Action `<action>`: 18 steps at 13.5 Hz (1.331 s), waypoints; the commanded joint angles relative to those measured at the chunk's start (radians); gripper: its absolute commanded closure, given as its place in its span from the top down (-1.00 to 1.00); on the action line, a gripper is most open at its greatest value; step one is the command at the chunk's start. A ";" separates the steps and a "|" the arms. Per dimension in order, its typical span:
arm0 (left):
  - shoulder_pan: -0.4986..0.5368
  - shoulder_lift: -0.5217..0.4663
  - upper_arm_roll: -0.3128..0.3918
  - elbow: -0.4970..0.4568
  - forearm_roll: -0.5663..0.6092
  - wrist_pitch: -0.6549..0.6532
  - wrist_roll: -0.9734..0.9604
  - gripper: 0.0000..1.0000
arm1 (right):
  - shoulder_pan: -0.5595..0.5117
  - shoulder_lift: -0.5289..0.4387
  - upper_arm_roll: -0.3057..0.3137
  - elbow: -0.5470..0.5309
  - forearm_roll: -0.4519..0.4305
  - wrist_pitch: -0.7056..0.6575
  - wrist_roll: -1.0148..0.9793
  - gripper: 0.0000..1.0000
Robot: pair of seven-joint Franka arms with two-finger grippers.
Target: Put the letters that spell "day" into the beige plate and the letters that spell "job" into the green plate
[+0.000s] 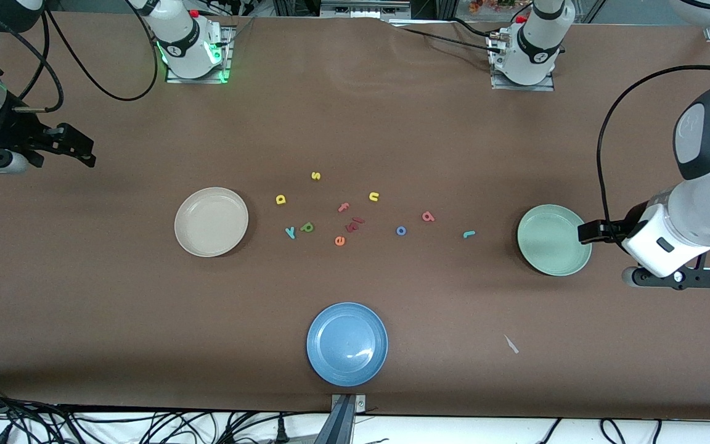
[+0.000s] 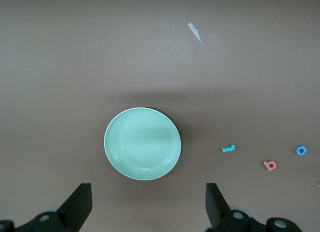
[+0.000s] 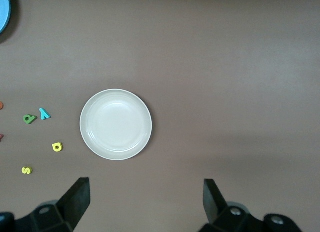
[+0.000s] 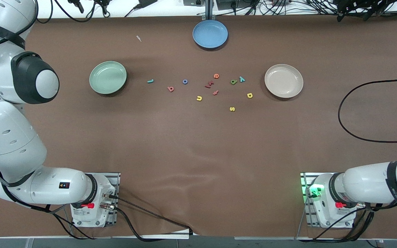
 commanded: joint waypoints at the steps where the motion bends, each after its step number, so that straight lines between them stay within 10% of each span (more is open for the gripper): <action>1: -0.001 -0.014 0.008 -0.013 -0.025 0.006 0.009 1.00 | 0.005 0.005 0.000 0.024 0.004 -0.016 0.009 1.00; 18: -0.001 -0.014 0.010 -0.013 -0.018 0.006 -0.025 1.00 | 0.005 0.007 0.000 0.024 0.004 -0.017 0.009 1.00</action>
